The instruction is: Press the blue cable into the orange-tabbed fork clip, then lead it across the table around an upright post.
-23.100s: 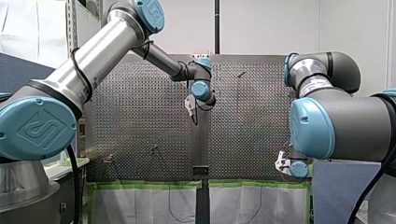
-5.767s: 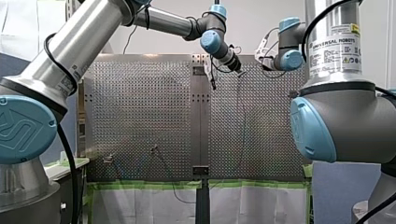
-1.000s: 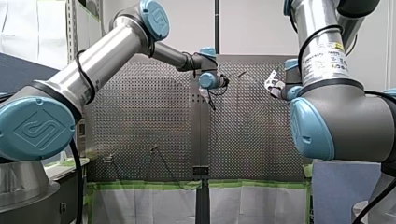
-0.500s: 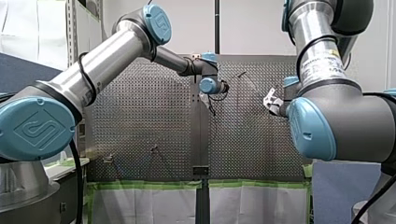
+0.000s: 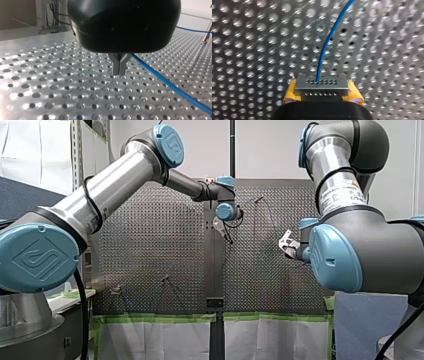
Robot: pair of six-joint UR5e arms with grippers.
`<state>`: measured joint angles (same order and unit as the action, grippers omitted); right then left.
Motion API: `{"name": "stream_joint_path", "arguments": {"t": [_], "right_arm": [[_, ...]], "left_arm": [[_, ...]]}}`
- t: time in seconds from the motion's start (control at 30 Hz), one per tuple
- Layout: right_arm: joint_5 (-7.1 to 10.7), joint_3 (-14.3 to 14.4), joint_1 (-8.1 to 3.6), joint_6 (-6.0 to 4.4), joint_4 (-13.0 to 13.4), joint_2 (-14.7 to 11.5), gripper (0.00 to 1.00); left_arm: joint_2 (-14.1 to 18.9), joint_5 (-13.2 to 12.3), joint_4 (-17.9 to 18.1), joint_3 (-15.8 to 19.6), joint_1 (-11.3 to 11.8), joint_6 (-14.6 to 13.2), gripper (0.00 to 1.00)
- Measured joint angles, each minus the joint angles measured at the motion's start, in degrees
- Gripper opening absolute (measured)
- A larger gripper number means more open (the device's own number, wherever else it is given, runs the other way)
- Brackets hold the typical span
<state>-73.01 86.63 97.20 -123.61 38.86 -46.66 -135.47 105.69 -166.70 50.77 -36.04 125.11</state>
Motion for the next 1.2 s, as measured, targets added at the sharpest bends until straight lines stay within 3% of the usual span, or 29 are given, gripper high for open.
{"name": "stream_joint_path", "arguments": {"t": [0.27,0.53,0.57,0.7,0.77,0.83,0.87,0.9,0.97,1.0,1.07,1.2], "right_arm": [[-0.17,0.0,0.32,0.06,1.2,3.23,0.0],[-0.16,0.0,0.32,0.86,2.13,5.6,0.0],[-0.15,0.0,0.26,0.9,2.25,5.85,0.0],[-0.09,0.0,-0.19,1.0,2.61,7.46,0.0],[-0.13,0.0,-0.43,1.09,2.7,8.14,0.0],[-0.21,0.0,-0.72,1.35,2.92,8.93,0.0],[-0.24,0.0,-0.84,1.47,3.01,9.24,0.0],[-0.22,0.0,-0.99,1.58,3.1,9.54,0.0],[-0.19,0.0,-1.21,1.68,3.18,9.83,0.0],[-0.17,0.0,-1.36,1.72,3.21,9.99,0.0],[-0.17,0.0,-1.6,1.75,3.3,10.3,0.0],[-0.15,-0.06,-2.13,1.77,3.8,11.39,0.0]], "left_arm": [[-0.05,3.03,0.11,0.01,0.41,0.53,0.0],[-0.01,1.86,-0.19,0.01,0.23,2.49,0.0],[-0.01,1.85,-0.22,0.01,0.19,2.58,0.07],[-0.01,1.98,-0.37,0.01,0.15,2.75,0.17],[0.0,2.02,-0.43,0.0,0.15,2.93,0.32],[0.0,1.96,-0.46,0.01,0.11,3.44,0.37],[0.0,1.95,-0.46,0.0,0.1,3.73,0.52],[0.0,1.95,-0.48,0.0,0.09,4.13,0.52],[0.0,1.99,-0.56,0.0,0.09,4.75,0.68],[0.0,2.05,-0.69,0.0,0.08,5.08,0.68],[0.0,2.22,-0.93,0.0,0.06,5.39,0.82],[0.0,2.97,-1.65,0.0,0.05,5.63,0.9]]}}
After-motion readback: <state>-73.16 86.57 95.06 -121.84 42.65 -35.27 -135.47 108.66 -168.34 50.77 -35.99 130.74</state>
